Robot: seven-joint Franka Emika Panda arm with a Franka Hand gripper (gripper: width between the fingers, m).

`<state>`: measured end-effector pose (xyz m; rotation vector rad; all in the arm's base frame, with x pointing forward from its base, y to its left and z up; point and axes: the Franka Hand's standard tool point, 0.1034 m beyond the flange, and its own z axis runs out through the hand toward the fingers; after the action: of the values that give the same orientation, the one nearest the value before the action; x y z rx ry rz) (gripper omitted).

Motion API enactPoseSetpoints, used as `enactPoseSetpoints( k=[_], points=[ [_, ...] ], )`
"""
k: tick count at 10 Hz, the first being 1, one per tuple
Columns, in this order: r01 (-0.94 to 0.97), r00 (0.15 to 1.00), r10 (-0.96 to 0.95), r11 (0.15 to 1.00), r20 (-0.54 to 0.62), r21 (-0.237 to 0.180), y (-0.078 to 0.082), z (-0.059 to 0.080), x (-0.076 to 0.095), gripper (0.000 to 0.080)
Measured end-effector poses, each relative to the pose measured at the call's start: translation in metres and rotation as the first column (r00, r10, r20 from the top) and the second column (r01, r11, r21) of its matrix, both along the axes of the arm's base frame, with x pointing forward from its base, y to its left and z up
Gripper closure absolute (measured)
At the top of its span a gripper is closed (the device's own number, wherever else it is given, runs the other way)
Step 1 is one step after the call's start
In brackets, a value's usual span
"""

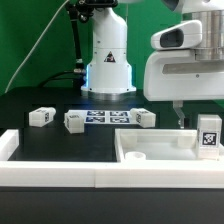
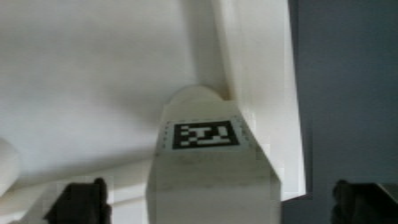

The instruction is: Assemble one leg

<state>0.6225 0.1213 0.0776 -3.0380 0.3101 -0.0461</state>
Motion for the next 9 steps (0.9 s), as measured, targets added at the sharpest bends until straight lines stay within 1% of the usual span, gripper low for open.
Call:
enactPoseSetpoints(
  k=[2, 3, 6, 7, 8, 9],
  points=[
    [0.0, 1.0, 0.0, 1.0, 0.0, 0.0, -0.0003, -0.0001, -0.0001, 0.0499],
    [0.002, 1.0, -0.002, 1.0, -0.001, -0.003, -0.0027, -0.0004, 0.0, 0.0499],
    [0.053, 0.999, -0.053, 0.999, -0.005, 0.001, -0.0034, -0.0005, 0.0, 0.0506],
    [0.208, 0.978, -0.207, 0.978, -0.022, 0.029, -0.0049, -0.0003, 0.0002, 0.0506],
    [0.399, 0.917, -0.397, 0.916, -0.046, 0.047, -0.0062, -0.0006, 0.0002, 0.0506],
    [0.485, 0.874, -0.483, 0.873, -0.052, 0.046, -0.0046, -0.0014, -0.0016, 0.0506]
  ],
)
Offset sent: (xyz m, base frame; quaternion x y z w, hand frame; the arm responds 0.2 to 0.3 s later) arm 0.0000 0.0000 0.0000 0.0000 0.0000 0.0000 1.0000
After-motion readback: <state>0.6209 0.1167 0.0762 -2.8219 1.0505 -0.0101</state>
